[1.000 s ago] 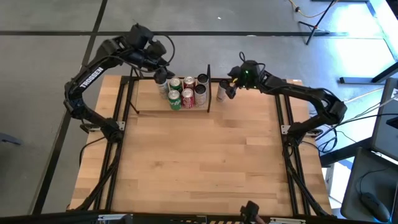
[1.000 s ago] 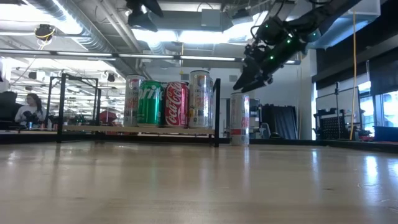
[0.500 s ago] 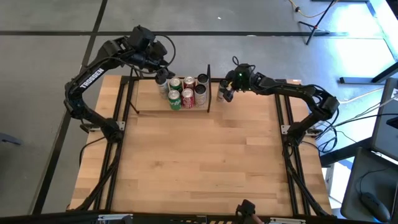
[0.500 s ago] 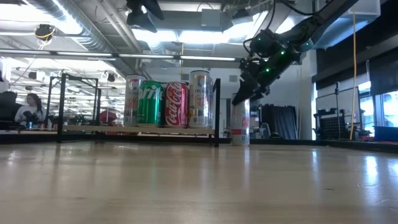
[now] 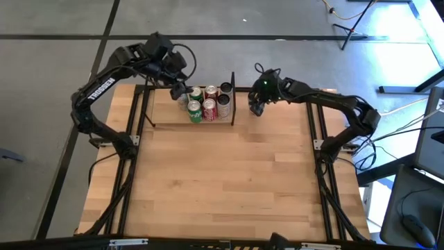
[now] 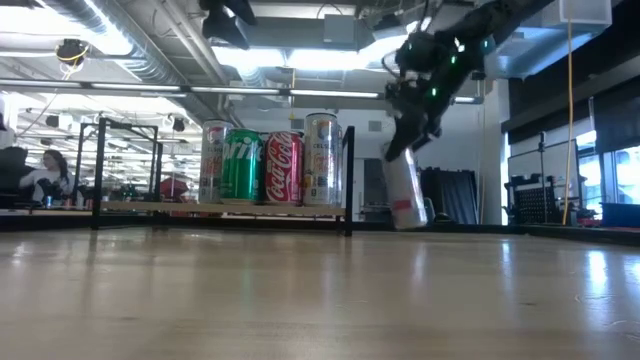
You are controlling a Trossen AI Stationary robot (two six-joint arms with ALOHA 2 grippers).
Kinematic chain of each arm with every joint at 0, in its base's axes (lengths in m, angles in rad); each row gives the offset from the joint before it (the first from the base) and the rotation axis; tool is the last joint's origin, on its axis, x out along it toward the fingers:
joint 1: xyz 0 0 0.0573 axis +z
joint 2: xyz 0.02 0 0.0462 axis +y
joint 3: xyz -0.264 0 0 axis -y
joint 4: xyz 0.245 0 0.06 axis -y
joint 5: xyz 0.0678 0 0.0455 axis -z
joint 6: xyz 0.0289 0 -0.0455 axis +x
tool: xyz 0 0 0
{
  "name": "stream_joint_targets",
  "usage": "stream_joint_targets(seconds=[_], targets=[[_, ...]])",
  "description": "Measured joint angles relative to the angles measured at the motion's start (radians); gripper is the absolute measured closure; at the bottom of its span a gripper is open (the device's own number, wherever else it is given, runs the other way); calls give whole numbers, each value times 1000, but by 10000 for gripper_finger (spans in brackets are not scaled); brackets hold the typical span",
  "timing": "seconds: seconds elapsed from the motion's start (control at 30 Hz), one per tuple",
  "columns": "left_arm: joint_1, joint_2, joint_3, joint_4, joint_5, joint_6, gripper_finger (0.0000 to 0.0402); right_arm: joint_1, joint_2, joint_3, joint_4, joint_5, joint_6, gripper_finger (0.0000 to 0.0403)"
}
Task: Place canned beverage on shelf
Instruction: Put the white pink soda can on the shelf aligned with the other white pink soda can
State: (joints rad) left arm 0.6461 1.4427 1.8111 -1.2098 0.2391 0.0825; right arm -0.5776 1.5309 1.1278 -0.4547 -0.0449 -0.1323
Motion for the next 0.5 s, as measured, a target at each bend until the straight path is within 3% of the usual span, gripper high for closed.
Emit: stream_joint_targets(seconds=[0.23, 0.5], targets=[[-84, -44, 0, -4, -73, 18, 88, 182, -81, 19, -78, 8, 192, 186], [-192, -63, -23, 9, -127, -72, 88, 411, -89, 19, -36, 117, 315, 186]])
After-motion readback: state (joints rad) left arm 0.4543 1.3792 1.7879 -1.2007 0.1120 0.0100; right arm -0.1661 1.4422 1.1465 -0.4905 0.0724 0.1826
